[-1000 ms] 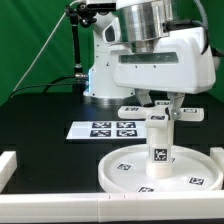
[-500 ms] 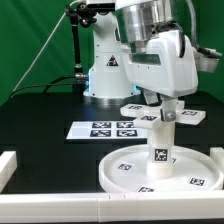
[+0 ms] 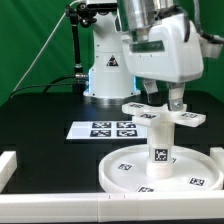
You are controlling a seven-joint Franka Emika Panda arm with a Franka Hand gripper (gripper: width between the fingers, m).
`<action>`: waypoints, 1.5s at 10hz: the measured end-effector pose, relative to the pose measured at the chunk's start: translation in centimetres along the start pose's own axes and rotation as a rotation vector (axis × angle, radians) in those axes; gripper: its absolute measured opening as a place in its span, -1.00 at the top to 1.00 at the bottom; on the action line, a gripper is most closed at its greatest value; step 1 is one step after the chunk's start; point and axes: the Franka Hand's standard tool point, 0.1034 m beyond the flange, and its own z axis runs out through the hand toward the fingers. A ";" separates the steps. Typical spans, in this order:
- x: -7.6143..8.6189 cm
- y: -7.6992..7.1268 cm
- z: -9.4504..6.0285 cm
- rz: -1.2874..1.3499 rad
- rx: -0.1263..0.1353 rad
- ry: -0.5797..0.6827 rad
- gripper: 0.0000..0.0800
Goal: Assemble round table
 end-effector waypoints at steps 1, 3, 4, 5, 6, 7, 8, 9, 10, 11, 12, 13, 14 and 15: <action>0.0 0.0 0.1 -0.019 -0.001 0.000 -0.62; 0.0 0.1 0.2 -0.078 -0.004 0.001 -0.62; 0.0 0.1 0.3 -0.166 -0.007 0.002 -0.62; 0.0 0.2 0.5 -0.321 -0.022 0.018 -0.62; 0.2 0.2 0.4 -0.449 -0.025 0.020 -0.62; 0.4 0.1 0.2 -0.538 -0.024 0.021 -0.62; 0.1 0.0 0.1 -0.564 -0.023 0.023 -0.62; 0.1 0.1 0.2 -0.629 -0.026 0.020 -0.62; 0.2 0.1 0.3 -0.688 -0.027 0.020 -0.62; 0.2 0.1 0.3 -0.782 -0.028 0.019 -0.62; 0.2 0.1 0.3 -0.860 -0.029 0.018 -0.62; 0.3 0.1 0.2 -1.038 -0.051 0.032 -0.62; 0.4 -0.1 0.1 -1.190 -0.058 0.031 -0.62; 0.4 -0.3 -0.1 -1.275 -0.060 0.028 -0.62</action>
Offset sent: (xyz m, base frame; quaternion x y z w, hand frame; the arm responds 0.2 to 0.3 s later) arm 0.0000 0.0000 0.0000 0.0000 0.0000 -0.1296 0.9916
